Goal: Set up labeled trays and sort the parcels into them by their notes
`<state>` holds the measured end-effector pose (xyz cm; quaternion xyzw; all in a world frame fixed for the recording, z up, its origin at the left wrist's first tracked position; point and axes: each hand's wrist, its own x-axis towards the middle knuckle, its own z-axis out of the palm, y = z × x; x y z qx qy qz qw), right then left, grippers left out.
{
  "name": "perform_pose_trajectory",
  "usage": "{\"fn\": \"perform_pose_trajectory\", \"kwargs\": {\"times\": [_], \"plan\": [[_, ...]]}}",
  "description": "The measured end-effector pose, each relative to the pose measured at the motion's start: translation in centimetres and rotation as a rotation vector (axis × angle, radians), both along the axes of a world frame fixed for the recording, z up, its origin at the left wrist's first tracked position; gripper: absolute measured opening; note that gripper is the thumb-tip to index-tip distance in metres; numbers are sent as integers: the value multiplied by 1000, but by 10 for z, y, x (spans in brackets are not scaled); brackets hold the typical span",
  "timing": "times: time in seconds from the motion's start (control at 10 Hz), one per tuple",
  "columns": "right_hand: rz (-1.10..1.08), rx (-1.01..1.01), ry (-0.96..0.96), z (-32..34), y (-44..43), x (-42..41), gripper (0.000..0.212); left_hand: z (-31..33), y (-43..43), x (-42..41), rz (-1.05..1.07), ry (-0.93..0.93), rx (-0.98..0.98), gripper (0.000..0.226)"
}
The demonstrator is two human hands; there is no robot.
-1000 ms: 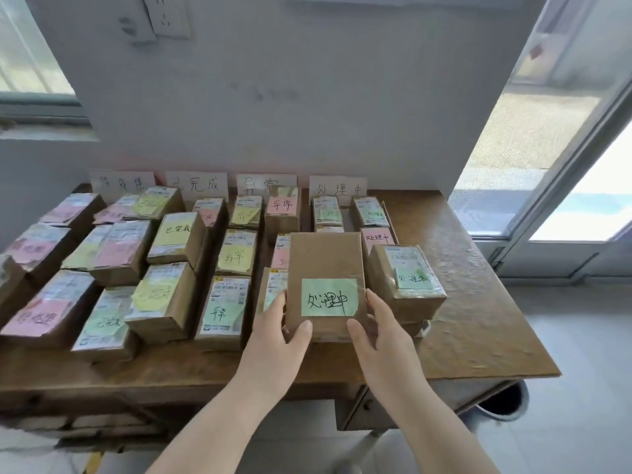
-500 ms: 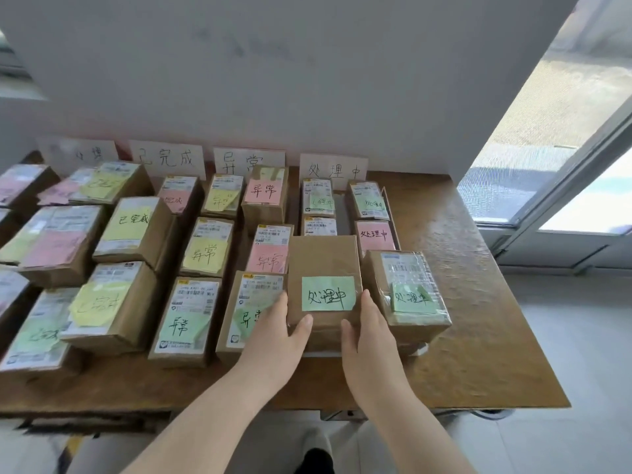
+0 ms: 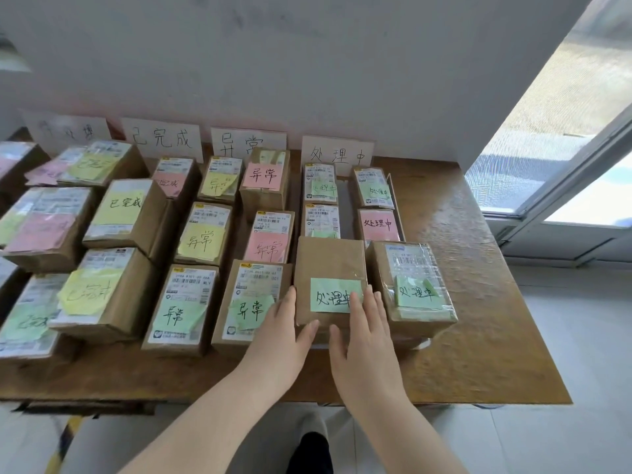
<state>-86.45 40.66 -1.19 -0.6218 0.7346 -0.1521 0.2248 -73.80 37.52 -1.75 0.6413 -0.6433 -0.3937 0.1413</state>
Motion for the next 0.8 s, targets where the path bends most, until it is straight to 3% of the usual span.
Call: {"fn": "perform_pose_trajectory", "kwargs": {"times": [0.3, 0.8], "plan": [[64, 9, 85, 3, 3, 7, 62, 2, 0, 8, -72, -146, -108, 78], [85, -77, 133, 31, 17, 29, 63, 31, 22, 52, -257, -364, -394, 61]]}}
